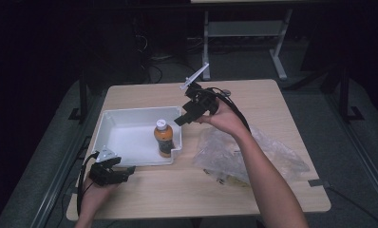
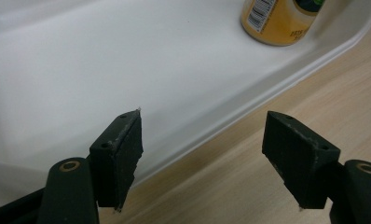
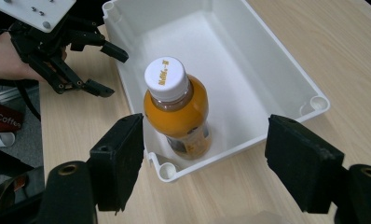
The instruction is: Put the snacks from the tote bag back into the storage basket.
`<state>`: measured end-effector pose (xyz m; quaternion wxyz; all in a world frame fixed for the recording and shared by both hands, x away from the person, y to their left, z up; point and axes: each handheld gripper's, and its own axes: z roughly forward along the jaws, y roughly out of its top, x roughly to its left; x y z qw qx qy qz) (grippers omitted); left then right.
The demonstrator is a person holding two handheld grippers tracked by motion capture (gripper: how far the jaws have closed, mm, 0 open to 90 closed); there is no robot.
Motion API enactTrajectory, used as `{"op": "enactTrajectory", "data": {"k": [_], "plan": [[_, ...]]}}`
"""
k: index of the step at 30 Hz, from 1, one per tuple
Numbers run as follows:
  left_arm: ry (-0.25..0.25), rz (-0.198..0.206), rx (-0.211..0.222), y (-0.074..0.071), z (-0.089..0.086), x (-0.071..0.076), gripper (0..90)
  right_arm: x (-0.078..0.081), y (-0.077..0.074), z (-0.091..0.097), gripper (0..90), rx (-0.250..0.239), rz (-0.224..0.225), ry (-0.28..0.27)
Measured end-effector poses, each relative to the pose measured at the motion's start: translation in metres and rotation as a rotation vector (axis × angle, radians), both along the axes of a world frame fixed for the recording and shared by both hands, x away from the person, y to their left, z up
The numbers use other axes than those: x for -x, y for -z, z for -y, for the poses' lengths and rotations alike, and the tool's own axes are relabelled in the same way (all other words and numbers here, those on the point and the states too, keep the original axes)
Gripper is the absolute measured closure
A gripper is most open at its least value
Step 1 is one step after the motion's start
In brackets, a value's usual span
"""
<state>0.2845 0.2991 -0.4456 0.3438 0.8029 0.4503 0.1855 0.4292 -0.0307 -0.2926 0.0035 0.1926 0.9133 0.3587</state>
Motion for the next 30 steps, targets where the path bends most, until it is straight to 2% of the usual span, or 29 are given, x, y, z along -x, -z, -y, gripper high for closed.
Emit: {"op": "enactTrajectory", "data": {"k": [2, 3, 30], "plan": [[0.000, 0.000, -0.001, 0.000, 0.000, 0.000, 28.3, 0.000, -0.001, 0.002, 27.3, -0.002, -0.002, 0.006], [-0.010, 0.008, 0.019, 0.001, 0.001, 0.000, 28.3, 0.001, -0.002, 0.003, 27.3, -0.004, -0.004, 0.009], [-0.008, 0.005, 0.011, 0.000, 0.000, 0.000, 28.3, 0.002, -0.006, 0.044, 26.8, -0.015, 0.007, 0.069]]}}
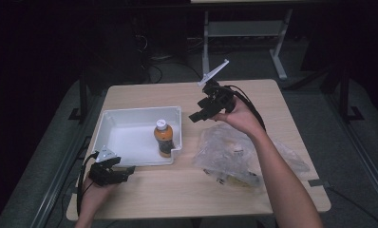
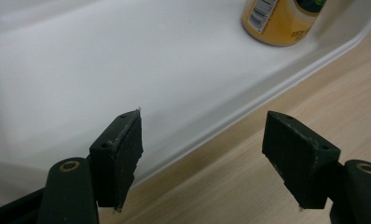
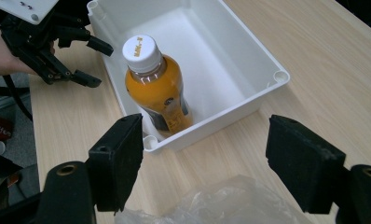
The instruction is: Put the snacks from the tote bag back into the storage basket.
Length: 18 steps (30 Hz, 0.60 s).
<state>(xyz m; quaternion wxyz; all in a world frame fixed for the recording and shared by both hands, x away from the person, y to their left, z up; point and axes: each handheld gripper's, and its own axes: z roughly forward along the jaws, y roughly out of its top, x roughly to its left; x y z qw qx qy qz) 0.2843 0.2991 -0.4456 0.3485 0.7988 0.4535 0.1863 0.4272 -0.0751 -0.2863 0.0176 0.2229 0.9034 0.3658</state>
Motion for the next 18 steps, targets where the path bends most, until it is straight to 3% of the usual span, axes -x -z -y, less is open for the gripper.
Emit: {"op": "enactTrajectory", "data": {"k": [18], "plan": [[0.000, 0.000, 0.000, 0.000, 0.000, 0.000, 28.2, 0.001, 0.007, 0.033, 26.8, 0.003, -0.011, 0.047]]}}
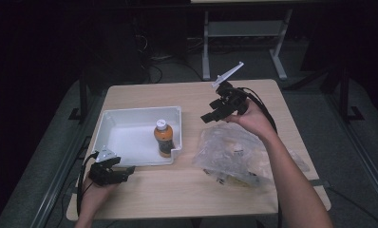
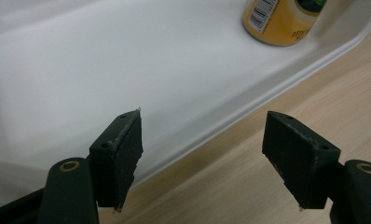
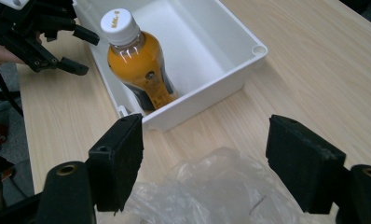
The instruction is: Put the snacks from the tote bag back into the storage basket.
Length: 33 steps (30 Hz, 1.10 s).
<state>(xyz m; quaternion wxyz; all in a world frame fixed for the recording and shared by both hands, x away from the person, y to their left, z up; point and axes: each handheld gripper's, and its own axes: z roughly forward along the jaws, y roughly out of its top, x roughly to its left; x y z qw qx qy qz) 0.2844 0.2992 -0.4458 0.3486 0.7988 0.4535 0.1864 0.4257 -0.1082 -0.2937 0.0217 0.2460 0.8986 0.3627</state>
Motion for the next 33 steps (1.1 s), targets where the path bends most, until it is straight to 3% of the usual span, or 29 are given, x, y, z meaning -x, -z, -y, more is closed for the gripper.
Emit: {"op": "enactTrajectory", "data": {"k": [33], "plan": [[-0.002, -0.005, -0.007, 0.000, 0.000, 0.001, 28.2, 0.013, 0.019, 0.069, 26.9, -0.020, -0.038, 0.109]]}}
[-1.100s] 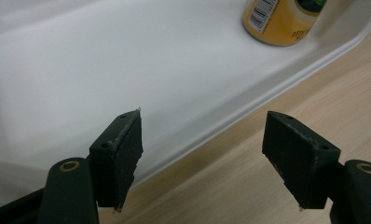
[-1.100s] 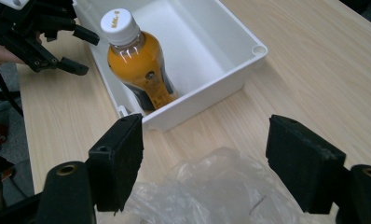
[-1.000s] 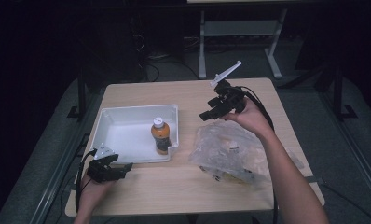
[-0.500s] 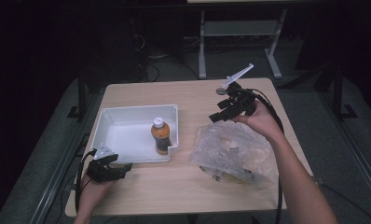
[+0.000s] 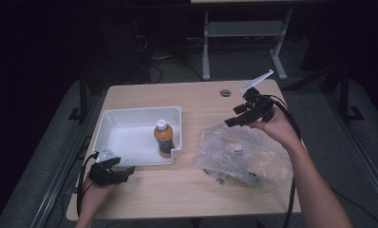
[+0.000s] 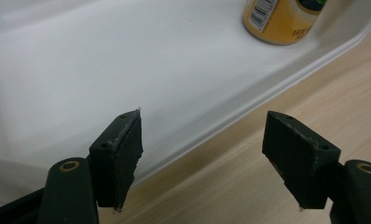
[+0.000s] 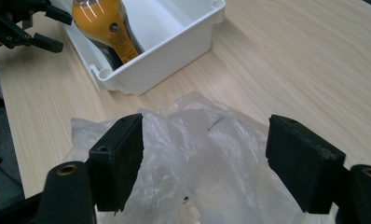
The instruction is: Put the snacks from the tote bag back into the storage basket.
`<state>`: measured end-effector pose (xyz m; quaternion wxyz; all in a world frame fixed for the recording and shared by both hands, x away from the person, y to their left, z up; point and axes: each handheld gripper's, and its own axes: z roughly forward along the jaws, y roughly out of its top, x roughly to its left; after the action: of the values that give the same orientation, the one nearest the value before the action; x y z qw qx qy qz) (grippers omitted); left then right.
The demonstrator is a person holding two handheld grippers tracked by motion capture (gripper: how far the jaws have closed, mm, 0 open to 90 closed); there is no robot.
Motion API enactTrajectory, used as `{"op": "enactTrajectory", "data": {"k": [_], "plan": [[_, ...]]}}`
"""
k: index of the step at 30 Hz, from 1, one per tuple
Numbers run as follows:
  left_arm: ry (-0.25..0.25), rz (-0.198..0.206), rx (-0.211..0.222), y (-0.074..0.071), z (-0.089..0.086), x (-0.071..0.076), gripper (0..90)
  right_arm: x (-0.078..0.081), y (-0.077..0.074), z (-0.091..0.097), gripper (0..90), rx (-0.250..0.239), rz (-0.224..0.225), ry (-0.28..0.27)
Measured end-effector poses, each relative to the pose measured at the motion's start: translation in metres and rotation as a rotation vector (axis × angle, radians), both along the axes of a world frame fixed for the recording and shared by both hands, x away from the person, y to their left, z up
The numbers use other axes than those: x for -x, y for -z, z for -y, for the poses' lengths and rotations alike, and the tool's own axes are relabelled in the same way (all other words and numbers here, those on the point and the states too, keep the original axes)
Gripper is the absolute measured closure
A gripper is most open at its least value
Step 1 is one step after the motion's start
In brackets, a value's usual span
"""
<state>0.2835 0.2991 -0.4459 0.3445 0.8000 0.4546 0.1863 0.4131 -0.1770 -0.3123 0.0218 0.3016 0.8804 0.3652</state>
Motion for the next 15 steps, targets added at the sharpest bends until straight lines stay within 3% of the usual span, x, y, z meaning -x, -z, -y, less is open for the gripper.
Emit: {"op": "enactTrajectory", "data": {"k": [15], "plan": [[-0.005, 0.001, 0.007, 0.001, 0.000, 0.000, 28.2, 0.008, 0.014, 0.025, 27.1, -0.004, -0.015, 0.030]]}}
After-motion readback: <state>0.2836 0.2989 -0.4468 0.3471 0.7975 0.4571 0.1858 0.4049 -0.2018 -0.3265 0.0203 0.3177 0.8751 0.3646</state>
